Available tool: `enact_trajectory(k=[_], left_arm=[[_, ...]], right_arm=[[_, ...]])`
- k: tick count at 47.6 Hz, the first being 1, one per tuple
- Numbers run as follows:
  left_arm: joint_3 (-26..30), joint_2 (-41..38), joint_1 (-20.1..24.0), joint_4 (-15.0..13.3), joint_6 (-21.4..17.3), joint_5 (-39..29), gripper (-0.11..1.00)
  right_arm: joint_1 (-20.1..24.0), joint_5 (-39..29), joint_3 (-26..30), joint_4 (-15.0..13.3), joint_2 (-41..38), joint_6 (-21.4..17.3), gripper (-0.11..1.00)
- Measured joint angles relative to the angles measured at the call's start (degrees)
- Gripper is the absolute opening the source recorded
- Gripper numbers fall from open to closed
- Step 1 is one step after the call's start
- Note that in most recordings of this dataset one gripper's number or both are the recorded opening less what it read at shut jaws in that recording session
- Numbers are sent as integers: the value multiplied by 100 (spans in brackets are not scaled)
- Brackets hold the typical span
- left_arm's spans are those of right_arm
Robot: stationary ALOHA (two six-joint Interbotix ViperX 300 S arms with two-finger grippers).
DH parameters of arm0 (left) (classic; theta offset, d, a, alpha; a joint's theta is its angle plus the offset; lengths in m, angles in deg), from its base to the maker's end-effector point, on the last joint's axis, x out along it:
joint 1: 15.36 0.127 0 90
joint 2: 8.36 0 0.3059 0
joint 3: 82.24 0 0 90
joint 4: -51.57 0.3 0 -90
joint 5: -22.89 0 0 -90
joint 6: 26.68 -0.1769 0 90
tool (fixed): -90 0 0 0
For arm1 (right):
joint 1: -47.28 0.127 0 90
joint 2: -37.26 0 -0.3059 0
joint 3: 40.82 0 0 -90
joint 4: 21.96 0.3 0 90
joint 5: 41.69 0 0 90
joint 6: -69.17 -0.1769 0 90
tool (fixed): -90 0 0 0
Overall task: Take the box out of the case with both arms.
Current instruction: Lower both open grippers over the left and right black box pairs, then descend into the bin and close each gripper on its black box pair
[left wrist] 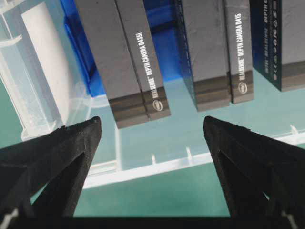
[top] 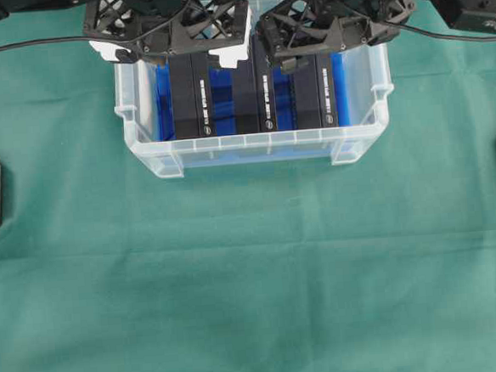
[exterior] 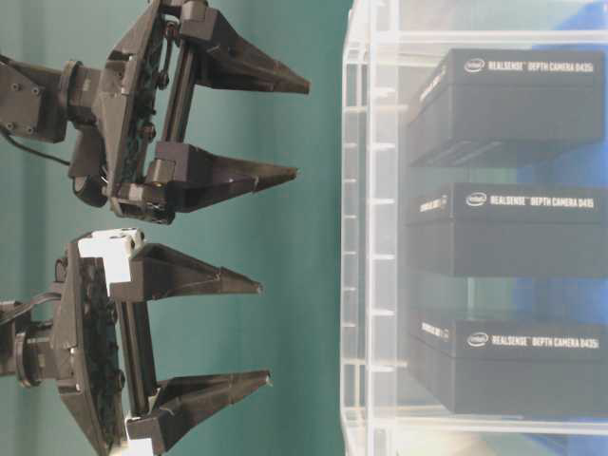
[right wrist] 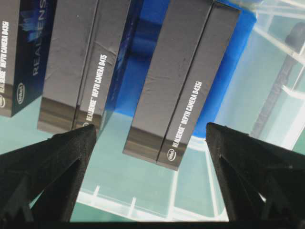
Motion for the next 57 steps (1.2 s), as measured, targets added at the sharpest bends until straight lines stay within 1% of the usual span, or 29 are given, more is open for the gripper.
enact_trajectory(k=[23,29,34,42,57], left_arm=[[0,0,-9,-9,-9,0,90],[-53,0,0,35,0,18,90],[-185,0,0,114,35,79,90],[-527,0,-9,158,167,422,90],[-1230,-9,0,220,475,1292,90]], right_arm=[[0,0,0,0,-9,0,96],[-9,0,9,-9,-9,0,96],[0,18,-26,-35,0,-44,96],[-9,141,-308,-88,-9,-237,96],[-9,853,-905,-105,-70,-483,96]])
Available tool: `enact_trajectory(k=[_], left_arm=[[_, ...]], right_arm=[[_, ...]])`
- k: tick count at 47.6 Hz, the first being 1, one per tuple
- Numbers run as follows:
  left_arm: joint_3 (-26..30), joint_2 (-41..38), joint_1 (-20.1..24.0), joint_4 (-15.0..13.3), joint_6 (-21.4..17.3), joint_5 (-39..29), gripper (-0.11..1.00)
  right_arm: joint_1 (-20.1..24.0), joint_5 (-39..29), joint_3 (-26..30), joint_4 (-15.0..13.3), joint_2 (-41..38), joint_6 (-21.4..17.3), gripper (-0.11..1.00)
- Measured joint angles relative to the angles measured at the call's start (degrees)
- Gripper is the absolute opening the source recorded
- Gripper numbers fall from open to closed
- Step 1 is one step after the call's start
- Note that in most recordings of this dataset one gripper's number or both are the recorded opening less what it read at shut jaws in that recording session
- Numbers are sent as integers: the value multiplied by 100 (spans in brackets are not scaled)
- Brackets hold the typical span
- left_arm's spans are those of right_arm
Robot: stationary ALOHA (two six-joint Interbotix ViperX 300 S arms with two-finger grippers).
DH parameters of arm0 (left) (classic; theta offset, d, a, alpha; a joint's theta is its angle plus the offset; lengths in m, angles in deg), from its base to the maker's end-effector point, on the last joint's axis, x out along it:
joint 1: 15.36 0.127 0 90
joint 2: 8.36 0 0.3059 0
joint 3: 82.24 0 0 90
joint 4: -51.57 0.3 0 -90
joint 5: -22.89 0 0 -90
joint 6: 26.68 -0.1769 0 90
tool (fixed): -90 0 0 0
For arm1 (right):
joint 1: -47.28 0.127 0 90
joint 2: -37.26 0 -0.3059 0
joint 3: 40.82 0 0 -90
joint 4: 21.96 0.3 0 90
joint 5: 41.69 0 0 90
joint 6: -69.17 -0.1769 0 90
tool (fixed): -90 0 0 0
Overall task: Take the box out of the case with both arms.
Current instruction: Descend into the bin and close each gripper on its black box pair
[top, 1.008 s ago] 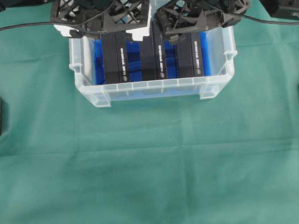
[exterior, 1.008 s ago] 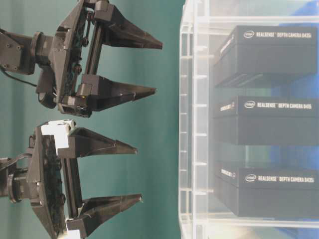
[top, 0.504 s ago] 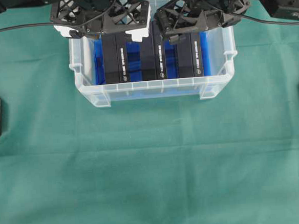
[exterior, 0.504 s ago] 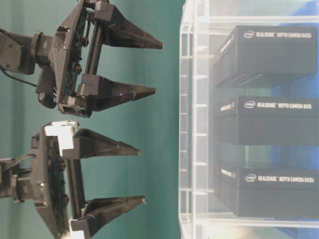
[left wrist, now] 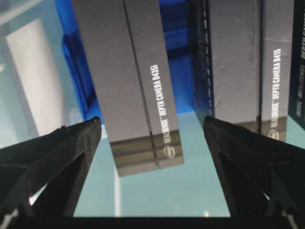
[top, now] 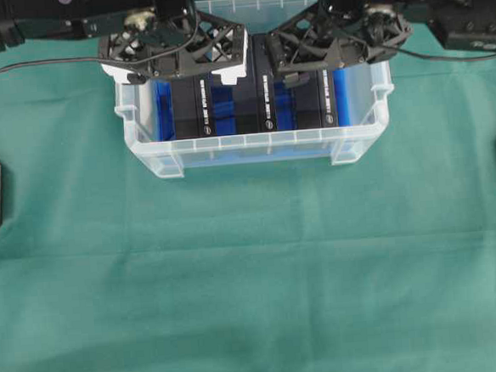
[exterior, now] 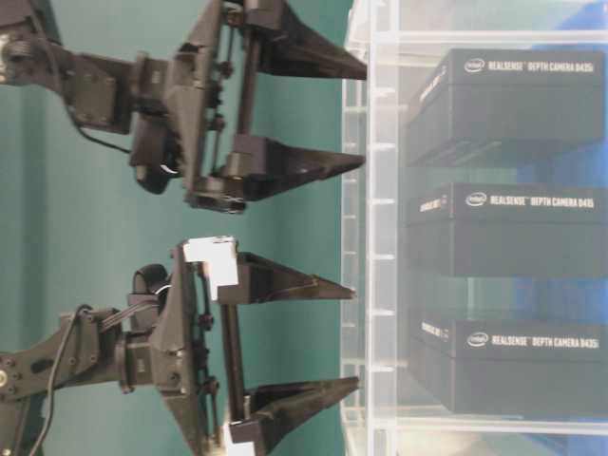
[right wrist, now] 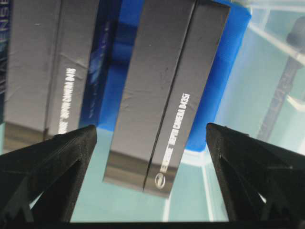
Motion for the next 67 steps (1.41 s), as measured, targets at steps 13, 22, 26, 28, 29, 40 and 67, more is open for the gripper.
enact_trajectory(k=[13,22,26,28,29,40,67], left_arm=[[-369,-158,88,0,44,422,90],[-545,-237,167,0,53,545,90],[-598,-237,220,0,44,589,90],[-615,-246,246,0,53,606,90],[-633,-246,255,0,53,615,90],[-721,-237,299,0,62,800,90],[-888,-237,290,-53,62,923,90]], right_arm=[[-79,387,-220,-70,-141,-26,96],[-114,413,-220,-123,-220,-26,96],[-132,422,-246,-141,-229,-18,96],[-141,422,-255,-141,-229,-9,96],[-149,422,-272,-141,-237,-18,96],[-158,492,-413,-149,-246,-35,96],[-158,747,-510,0,-343,-62,96]])
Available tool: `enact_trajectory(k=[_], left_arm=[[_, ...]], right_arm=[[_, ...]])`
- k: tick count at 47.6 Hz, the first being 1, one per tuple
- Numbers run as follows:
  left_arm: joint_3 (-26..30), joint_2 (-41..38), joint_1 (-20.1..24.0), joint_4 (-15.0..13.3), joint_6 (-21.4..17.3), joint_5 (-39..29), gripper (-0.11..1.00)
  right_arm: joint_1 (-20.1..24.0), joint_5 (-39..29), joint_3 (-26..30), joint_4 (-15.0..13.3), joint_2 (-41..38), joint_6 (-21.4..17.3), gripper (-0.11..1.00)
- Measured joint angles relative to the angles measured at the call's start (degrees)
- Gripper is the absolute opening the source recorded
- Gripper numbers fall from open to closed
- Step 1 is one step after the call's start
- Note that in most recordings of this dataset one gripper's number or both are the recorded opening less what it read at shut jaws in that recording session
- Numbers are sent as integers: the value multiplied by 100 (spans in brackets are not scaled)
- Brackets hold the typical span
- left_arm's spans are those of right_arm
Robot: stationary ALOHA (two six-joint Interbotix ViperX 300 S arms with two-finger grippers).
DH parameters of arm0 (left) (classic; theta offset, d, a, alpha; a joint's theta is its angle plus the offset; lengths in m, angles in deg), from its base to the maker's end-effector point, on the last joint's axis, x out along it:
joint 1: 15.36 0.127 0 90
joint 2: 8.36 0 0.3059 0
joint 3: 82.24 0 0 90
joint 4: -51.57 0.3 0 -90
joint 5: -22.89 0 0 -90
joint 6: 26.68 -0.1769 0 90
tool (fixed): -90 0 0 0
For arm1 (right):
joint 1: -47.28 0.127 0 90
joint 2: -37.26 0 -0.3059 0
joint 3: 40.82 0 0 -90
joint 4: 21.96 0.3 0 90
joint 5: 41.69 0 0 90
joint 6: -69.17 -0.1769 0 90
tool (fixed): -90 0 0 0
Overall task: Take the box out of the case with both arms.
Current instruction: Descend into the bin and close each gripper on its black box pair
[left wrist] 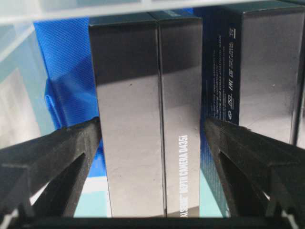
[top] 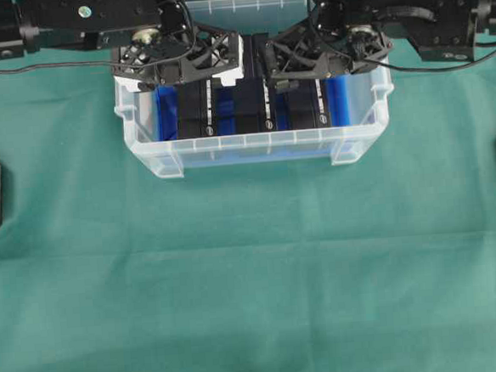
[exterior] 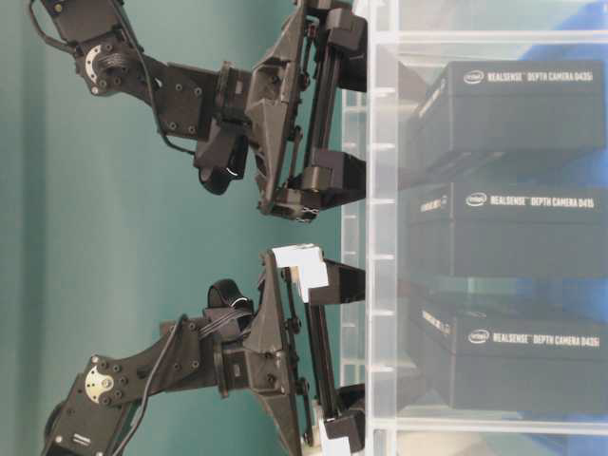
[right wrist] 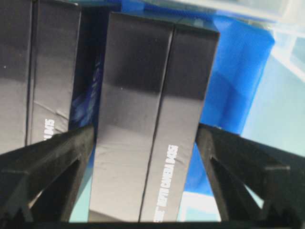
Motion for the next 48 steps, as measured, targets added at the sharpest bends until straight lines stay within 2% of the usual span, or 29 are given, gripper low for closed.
enact_trajectory(k=[22,24,29,33,48], left_arm=[[9,0,-105,-35,-123,-246,87],[9,0,-141,-44,-149,-281,83],[-9,0,-176,-79,-158,-387,65],[-18,0,-158,-123,-158,-404,63],[-18,9,-149,-167,-158,-404,63]], right_arm=[[18,-114,18,88,0,0,95],[26,-149,18,88,0,-9,93],[35,-246,9,70,0,0,82],[44,-325,9,62,0,0,65],[123,-334,9,-62,0,-9,65]])
